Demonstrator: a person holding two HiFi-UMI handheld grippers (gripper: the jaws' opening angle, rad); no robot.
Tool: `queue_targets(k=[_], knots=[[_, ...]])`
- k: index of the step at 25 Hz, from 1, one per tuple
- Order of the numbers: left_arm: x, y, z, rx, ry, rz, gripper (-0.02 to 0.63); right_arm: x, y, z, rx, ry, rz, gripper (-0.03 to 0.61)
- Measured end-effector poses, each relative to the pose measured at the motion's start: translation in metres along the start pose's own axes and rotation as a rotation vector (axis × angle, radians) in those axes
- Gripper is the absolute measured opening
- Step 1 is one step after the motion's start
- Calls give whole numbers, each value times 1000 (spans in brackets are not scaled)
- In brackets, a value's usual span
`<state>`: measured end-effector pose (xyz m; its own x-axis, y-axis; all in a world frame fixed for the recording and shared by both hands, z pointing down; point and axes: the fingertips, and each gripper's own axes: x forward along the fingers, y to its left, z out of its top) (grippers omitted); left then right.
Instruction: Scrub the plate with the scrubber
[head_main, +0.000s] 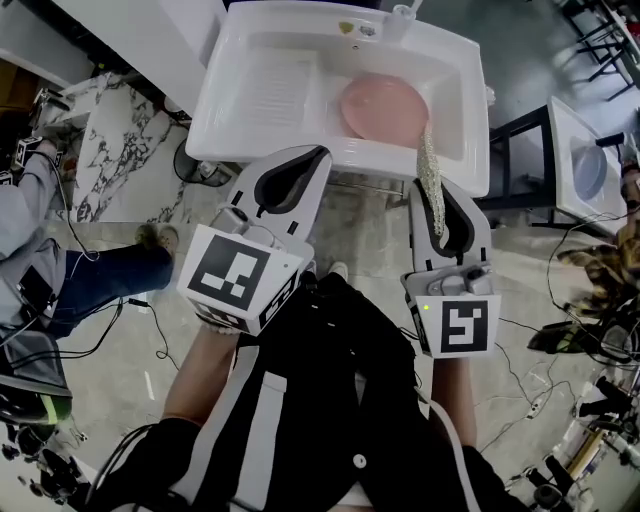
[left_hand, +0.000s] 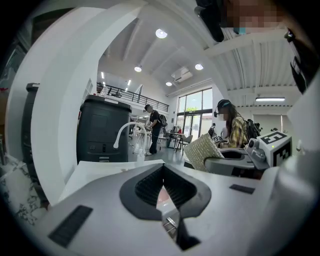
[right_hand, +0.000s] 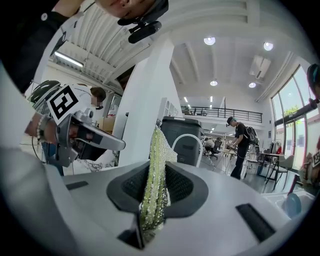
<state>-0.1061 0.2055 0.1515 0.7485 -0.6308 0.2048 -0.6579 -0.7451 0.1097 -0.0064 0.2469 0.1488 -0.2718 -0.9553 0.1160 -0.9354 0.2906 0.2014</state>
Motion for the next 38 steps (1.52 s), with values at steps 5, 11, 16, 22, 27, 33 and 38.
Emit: queue_targets(k=[5, 11, 16, 22, 27, 33, 38], knots=[[4, 6, 3, 8, -5, -31, 0, 0, 0, -1, -4, 10, -42, 72], [0, 0, 4, 29, -14, -72, 0, -10, 3, -3, -6, 14, -87, 72], [-7, -5, 3, 69, -13, -107, 0, -13, 7, -6, -4, 16, -113, 72], [-8, 3, 2, 58, -21, -95, 0, -1, 11, -3, -9, 6, -97, 72], [-3, 20, 0, 23, -8, -77, 0, 18, 7, -7, 9, 16, -96, 72], [15, 39, 3, 2, -14, -46, 0, 41, -8, -12, 11, 14, -79, 72], [47, 47, 7, -59, -18, -37, 0, 66, -39, -12, 52, -9, -52, 72]])
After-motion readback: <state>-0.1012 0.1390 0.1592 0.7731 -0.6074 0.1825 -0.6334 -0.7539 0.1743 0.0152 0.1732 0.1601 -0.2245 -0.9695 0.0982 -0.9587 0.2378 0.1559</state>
